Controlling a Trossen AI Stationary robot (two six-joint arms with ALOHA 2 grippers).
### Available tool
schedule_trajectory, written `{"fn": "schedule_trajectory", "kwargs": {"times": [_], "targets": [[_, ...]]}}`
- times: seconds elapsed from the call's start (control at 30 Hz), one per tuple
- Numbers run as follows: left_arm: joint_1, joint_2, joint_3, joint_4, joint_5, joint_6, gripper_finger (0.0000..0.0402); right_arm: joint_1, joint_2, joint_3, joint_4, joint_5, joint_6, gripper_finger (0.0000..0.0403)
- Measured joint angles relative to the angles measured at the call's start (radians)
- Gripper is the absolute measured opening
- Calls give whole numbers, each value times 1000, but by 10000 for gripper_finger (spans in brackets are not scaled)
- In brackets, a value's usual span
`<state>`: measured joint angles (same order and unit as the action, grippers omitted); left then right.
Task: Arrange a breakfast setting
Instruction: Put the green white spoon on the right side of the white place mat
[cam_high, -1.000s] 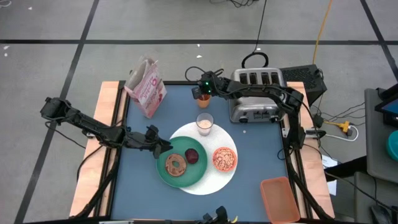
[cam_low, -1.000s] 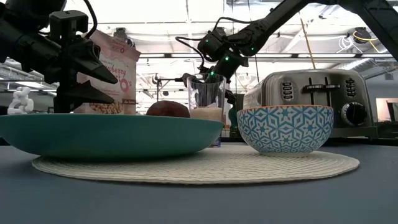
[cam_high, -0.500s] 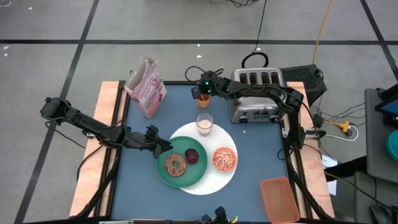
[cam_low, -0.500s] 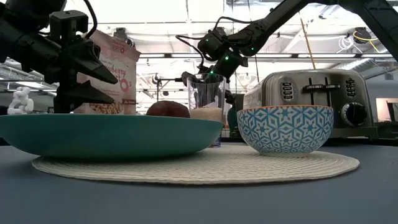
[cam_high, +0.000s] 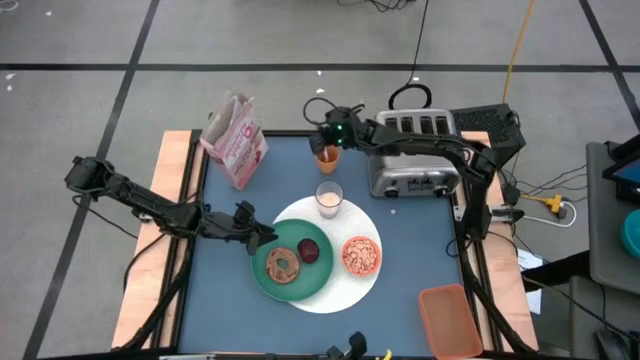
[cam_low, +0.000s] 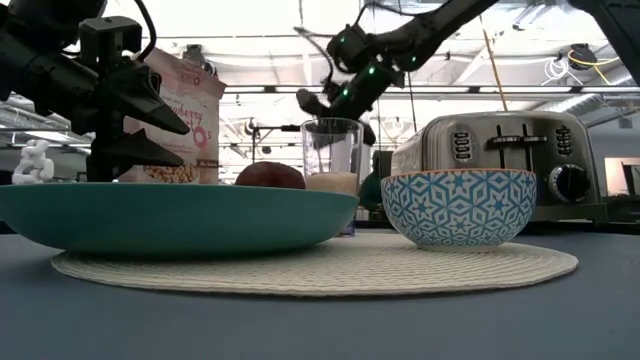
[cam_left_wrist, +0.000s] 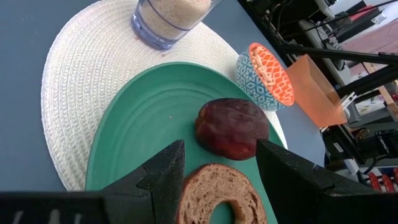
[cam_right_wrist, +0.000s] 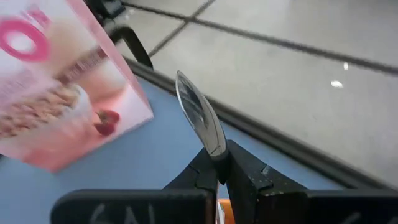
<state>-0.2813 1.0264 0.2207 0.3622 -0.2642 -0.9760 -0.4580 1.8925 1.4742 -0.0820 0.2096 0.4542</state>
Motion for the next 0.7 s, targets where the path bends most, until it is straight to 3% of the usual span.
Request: {"fn": "schedule_trajectory", "kwargs": {"times": [0.27,0.7], "targets": [[0,0,0,0,0,3,202,9,-145,0,-18,-3,-58,13],[0,0,0,0,0,5,202,102,-514,0,-206,-5,-111,13]]}}
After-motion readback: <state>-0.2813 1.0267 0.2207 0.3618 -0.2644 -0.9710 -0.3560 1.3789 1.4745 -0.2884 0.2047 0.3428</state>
